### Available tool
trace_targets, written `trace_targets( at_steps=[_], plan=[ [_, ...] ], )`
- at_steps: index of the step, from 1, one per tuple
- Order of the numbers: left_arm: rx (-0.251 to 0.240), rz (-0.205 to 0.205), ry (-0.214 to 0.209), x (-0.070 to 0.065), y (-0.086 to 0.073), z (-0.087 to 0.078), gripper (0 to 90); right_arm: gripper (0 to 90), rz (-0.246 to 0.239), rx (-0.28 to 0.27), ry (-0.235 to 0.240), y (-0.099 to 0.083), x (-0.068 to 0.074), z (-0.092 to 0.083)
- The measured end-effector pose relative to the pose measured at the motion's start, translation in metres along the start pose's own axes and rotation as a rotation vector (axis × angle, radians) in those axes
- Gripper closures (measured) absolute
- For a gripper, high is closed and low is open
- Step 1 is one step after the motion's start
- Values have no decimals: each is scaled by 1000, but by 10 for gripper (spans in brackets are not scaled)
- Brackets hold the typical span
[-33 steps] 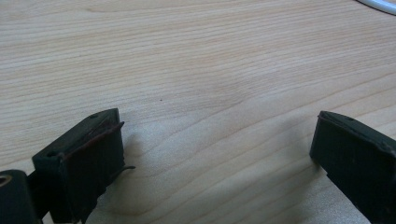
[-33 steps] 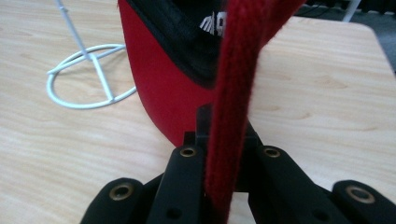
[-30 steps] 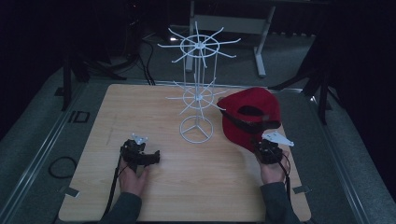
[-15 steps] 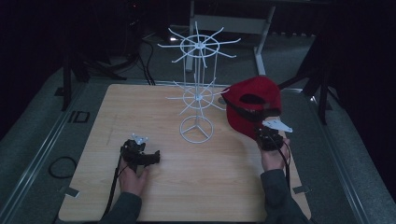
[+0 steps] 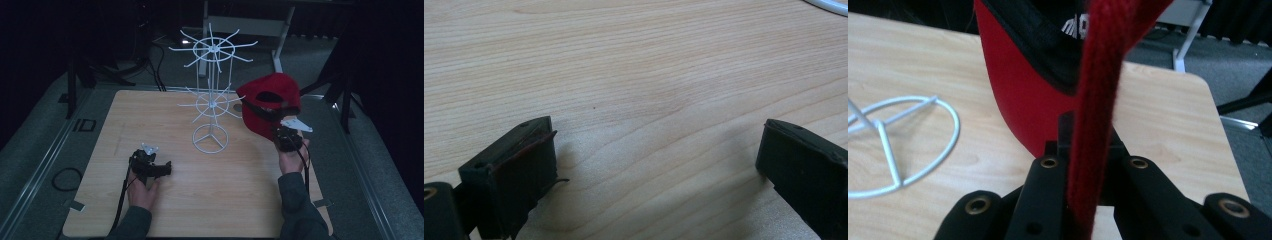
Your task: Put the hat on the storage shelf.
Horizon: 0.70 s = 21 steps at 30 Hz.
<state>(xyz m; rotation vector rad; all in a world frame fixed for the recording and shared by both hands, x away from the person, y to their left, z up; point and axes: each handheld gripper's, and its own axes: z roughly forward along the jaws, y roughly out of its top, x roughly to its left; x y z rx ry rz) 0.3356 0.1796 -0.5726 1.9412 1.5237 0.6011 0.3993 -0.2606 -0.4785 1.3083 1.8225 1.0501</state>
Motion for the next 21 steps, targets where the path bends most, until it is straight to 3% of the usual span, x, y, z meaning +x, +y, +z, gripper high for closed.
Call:
trace_targets(
  at_steps=[10,21],
  plan=[
    [1,2,1,0,0,0,32,863,4,-41,-7,20,-9,1],
    [1,3,1,0,0,0,32,862,-19,-39,0,31,-8,5]
  ],
)
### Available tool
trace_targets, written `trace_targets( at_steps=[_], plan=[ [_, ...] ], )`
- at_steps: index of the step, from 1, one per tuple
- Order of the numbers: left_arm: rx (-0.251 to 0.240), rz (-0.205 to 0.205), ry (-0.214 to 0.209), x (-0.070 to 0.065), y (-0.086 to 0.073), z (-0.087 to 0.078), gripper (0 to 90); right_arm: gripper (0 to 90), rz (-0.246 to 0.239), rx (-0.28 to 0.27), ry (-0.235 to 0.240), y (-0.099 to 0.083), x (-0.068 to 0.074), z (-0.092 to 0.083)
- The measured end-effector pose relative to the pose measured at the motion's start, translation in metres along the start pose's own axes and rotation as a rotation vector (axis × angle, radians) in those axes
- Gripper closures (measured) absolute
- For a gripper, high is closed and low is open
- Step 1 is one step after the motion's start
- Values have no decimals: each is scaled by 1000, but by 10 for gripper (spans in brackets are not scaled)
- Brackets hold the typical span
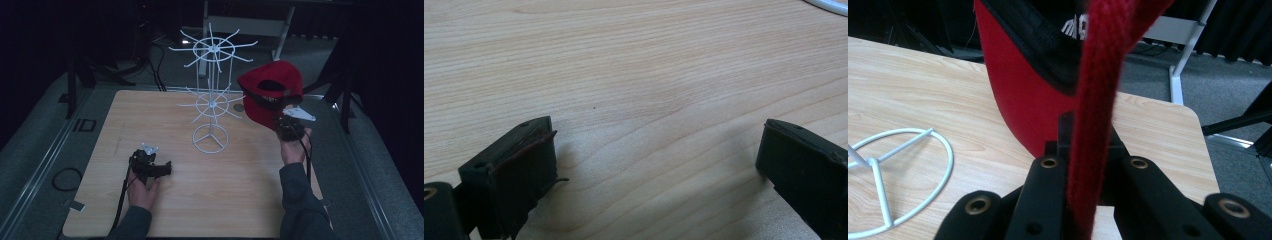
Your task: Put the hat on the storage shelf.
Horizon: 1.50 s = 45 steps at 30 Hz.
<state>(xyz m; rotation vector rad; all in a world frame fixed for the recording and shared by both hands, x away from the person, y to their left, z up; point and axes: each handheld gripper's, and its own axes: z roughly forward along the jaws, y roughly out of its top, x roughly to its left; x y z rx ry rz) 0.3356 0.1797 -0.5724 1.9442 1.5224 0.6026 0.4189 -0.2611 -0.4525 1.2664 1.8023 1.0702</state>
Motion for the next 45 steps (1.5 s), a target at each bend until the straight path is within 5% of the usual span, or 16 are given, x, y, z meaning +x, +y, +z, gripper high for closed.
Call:
trace_targets(
  at_steps=[32,45],
  plan=[
    [0,-1,-1,0,0,0,31,862,1,-55,-24,55,6,-9],
    [1,0,-1,0,0,0,32,862,25,-62,-39,65,9,-12]
  ],
)
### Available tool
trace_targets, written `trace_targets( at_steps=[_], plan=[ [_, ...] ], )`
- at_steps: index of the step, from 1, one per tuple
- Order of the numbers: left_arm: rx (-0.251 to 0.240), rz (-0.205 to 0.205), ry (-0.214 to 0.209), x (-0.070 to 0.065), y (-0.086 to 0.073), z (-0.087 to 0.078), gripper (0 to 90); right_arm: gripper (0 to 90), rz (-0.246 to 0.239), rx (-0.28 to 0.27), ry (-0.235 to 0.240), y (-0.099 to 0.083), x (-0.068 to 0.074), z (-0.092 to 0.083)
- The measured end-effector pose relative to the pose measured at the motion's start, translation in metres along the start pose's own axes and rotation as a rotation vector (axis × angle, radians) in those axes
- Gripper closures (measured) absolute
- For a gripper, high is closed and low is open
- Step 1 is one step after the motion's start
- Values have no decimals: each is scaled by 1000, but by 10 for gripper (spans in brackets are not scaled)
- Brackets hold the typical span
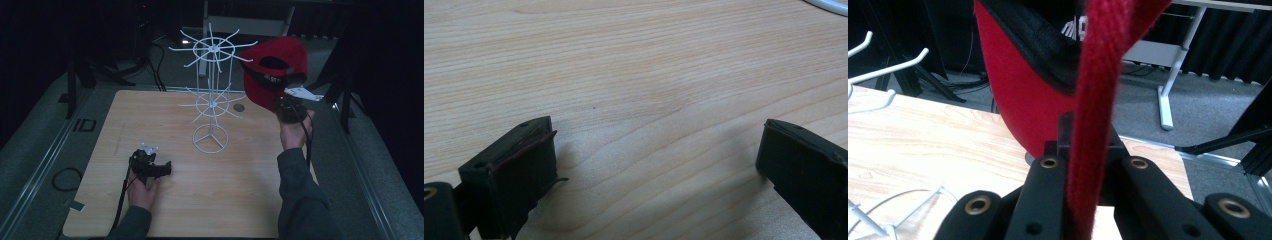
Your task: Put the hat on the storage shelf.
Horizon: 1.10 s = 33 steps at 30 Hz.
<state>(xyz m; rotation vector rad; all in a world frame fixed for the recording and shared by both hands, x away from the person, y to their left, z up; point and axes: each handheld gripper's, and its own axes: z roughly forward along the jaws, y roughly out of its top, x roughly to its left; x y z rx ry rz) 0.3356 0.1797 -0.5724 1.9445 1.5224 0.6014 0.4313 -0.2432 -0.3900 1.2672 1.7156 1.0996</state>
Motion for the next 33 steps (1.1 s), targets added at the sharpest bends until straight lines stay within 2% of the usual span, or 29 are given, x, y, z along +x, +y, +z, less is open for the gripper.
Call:
trace_targets(
  at_steps=[33],
  plan=[
    [0,0,0,0,0,0,32,862,14,-37,-37,30,4,-10]
  ],
)
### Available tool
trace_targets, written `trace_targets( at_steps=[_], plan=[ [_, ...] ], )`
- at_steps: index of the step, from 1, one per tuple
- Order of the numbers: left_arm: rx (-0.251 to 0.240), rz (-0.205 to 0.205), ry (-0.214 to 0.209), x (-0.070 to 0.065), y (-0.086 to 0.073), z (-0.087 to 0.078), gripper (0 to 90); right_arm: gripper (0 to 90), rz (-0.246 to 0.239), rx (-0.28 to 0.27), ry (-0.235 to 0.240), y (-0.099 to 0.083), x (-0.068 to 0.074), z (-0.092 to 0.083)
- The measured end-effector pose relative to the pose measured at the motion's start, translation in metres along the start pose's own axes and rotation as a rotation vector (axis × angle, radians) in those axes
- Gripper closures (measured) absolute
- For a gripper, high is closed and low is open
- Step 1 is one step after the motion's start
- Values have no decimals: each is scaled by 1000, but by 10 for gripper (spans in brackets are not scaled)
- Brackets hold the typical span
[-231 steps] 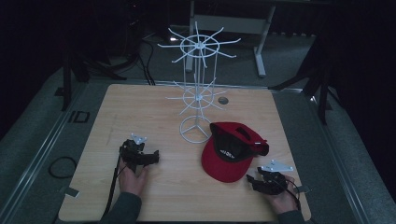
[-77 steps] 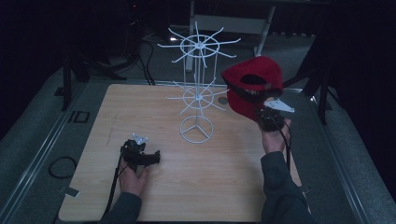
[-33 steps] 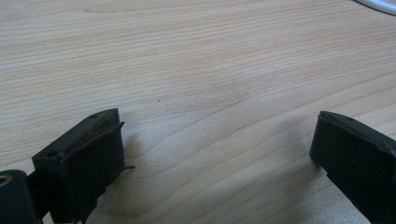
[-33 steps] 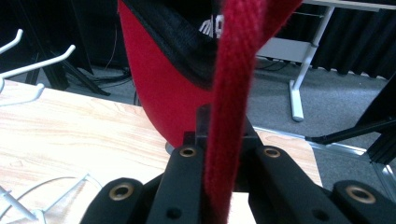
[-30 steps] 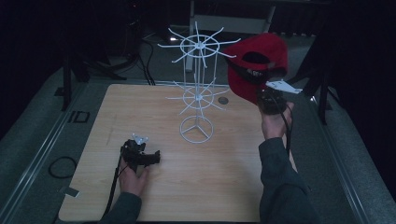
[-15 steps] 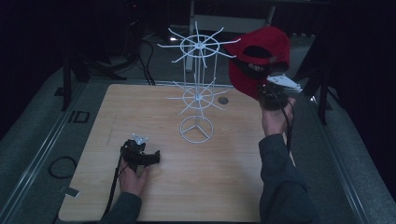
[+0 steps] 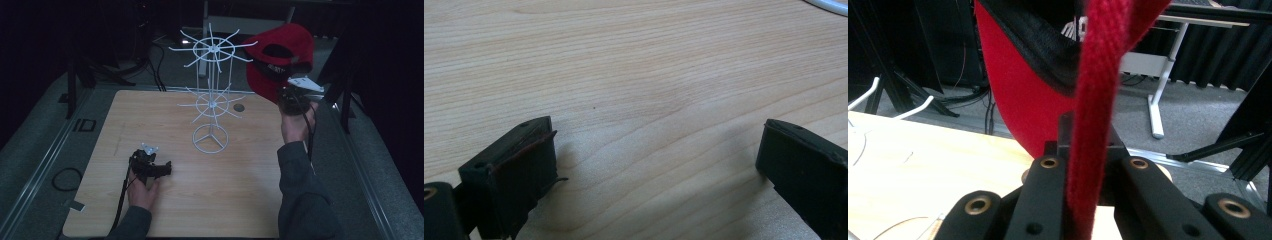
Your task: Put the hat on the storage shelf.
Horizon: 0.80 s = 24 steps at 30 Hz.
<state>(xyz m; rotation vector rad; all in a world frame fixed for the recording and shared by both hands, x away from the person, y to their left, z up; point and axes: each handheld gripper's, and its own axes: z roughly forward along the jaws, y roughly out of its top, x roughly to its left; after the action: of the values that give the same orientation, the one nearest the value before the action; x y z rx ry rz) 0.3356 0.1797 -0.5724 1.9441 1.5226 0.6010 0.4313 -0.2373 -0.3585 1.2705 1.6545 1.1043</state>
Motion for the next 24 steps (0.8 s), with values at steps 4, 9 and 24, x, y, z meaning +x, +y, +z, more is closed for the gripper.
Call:
trace_targets(
  at_steps=[4,9,24],
  plan=[
    [0,0,0,0,0,0,31,862,-2,-7,1,3,2,-2],
    [0,-1,0,0,0,0,31,862,-2,-10,0,7,5,-4],
    [-1,-1,2,-1,0,0,31,862,1,-17,-2,18,11,-7]
  ],
)
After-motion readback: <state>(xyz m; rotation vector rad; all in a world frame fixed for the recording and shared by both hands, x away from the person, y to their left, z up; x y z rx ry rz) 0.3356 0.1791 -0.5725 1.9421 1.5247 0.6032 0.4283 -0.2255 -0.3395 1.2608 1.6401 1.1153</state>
